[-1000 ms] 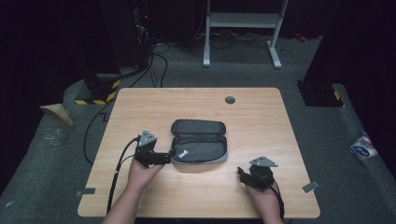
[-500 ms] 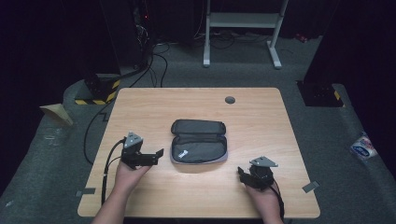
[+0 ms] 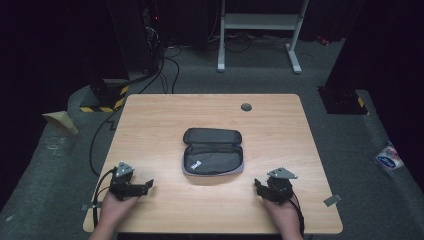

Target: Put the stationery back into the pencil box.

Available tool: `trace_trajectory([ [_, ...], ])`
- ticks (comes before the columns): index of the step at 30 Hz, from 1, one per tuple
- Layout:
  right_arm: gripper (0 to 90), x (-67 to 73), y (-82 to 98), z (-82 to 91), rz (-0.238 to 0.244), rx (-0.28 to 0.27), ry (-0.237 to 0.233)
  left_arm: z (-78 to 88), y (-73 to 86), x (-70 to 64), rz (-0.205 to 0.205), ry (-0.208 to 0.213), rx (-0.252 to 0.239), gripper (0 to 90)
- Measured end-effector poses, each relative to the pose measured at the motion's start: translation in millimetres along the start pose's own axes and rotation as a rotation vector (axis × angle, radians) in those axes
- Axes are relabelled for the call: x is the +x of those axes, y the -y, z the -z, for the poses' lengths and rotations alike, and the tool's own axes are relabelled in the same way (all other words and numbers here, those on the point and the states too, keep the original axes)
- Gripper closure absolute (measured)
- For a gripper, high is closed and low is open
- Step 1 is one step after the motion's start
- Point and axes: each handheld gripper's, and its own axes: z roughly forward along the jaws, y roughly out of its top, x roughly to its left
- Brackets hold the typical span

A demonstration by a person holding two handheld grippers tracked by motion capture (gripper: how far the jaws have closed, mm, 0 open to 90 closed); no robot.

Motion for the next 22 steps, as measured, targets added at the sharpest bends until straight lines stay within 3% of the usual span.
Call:
trace_trajectory([
  [2, 32.9, 0.1, 0.1, 0.0, 0.000, 0.000, 0.000, 2.9, 3.9, -3.2, 0.018, -0.079, -0.025, 9.2],
  [5, 33.0, 0.3, 0.3, 0.2, 0.000, 0.000, 0.003, 2.9, 4.5, -9.4, 0.049, -0.096, -0.019, 14.8],
  [22, 33.0, 0.6, 0.5, 0.4, -0.003, 0.000, 0.005, 5.1, 6.4, -16.6, 0.034, -0.078, -0.026, 18.6],
])
